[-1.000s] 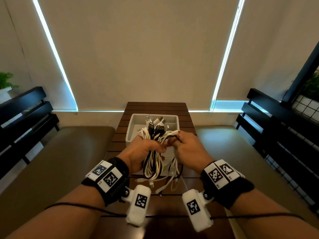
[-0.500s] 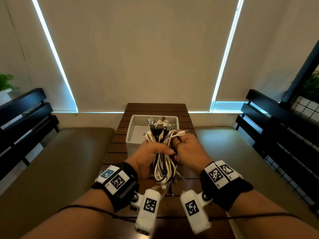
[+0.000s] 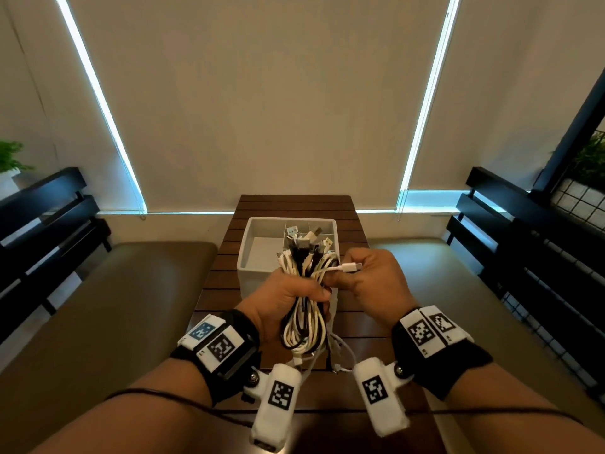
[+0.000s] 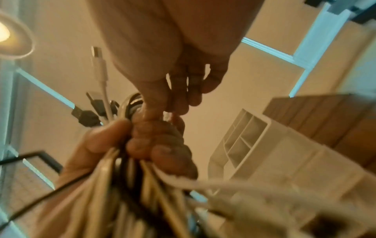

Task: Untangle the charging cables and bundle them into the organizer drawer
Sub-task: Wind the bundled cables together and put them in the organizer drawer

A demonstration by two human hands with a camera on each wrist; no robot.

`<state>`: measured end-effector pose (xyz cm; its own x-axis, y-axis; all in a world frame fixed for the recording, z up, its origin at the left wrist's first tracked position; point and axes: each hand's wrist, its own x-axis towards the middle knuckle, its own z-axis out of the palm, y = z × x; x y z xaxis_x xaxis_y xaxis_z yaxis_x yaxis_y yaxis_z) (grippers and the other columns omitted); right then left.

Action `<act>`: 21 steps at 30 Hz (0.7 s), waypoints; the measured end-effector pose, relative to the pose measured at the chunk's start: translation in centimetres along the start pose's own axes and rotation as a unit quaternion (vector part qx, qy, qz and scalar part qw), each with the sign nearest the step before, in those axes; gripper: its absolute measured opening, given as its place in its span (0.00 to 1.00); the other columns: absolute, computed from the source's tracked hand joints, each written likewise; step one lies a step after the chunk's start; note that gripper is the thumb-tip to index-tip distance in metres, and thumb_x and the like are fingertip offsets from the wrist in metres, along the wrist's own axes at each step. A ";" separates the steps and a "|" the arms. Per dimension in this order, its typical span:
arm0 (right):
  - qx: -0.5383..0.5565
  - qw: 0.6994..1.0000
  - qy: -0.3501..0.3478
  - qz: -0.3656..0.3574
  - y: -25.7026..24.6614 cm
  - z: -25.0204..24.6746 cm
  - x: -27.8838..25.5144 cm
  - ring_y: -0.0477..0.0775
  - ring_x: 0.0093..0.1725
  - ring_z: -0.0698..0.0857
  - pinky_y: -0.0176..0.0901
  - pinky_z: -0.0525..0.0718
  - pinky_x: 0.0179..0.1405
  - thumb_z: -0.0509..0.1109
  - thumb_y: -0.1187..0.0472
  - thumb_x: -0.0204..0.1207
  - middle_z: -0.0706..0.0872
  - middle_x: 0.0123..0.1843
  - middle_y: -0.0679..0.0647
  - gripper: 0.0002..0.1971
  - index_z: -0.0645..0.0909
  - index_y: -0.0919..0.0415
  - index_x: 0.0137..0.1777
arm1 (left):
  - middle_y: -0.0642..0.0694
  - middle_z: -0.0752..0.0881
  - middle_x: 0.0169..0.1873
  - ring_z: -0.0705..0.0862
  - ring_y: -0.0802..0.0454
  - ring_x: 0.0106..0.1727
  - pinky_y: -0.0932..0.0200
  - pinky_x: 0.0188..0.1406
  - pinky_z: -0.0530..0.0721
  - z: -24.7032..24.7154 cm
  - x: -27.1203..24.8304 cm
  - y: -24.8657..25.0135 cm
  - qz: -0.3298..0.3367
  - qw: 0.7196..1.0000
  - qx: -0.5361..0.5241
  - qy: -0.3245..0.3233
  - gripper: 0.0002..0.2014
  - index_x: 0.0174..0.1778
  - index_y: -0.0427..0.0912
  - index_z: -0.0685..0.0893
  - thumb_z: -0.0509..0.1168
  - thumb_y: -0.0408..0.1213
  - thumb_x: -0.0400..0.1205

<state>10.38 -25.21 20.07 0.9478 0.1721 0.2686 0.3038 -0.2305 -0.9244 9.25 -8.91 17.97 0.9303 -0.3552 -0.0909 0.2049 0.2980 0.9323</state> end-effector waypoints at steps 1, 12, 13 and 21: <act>-0.012 1.000 0.000 -0.013 -0.2 -0.1 0.1 0.36 0.21 0.74 0.27 0.71 0.23 0.82 0.69 0.63 0.78 0.19 0.42 0.17 0.77 0.56 0.23 | 0.37 0.83 0.30 0.84 0.44 0.30 0.52 0.35 0.86 0.0 0.0 0.1 -0.007 1.000 0.013 -0.001 0.13 0.46 0.33 0.86 0.68 0.24 0.65; 0.127 0.960 -0.211 0.133 1.5 1.8 -1.2 0.53 0.63 0.85 0.56 0.84 0.63 0.84 0.51 0.55 0.85 0.64 0.49 0.45 0.63 0.45 0.71 | 0.41 0.88 0.42 0.88 0.41 0.48 0.46 0.45 0.85 0.3 0.9 0.8 0.066 0.996 0.010 0.066 0.14 0.50 0.35 0.86 0.69 0.23 0.70; 0.097 0.964 -0.212 0.126 1.6 2.2 -1.4 0.51 0.62 0.86 0.54 0.85 0.62 0.85 0.54 0.55 0.86 0.61 0.48 0.42 0.66 0.44 0.68 | 0.40 0.89 0.42 0.88 0.41 0.49 0.45 0.48 0.85 0.4 1.1 0.4 0.067 0.994 0.009 0.084 0.15 0.50 0.36 0.87 0.70 0.23 0.68; 0.047 0.974 -0.176 0.134 1.6 3.1 -1.1 0.61 0.49 0.91 0.65 0.88 0.51 0.77 0.70 0.54 0.91 0.47 0.61 0.23 0.82 0.61 0.52 | 0.42 0.87 0.37 0.87 0.46 0.41 0.51 0.39 0.83 0.8 1.3 -0.4 0.036 0.992 -0.066 0.104 0.11 0.50 0.37 0.87 0.71 0.25 0.73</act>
<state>9.54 -22.81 17.49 0.8948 0.4393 -0.0792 0.0245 -0.2255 -0.9739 10.08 -10.19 17.73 0.9839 -0.1418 -0.1090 0.1608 0.4343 0.8863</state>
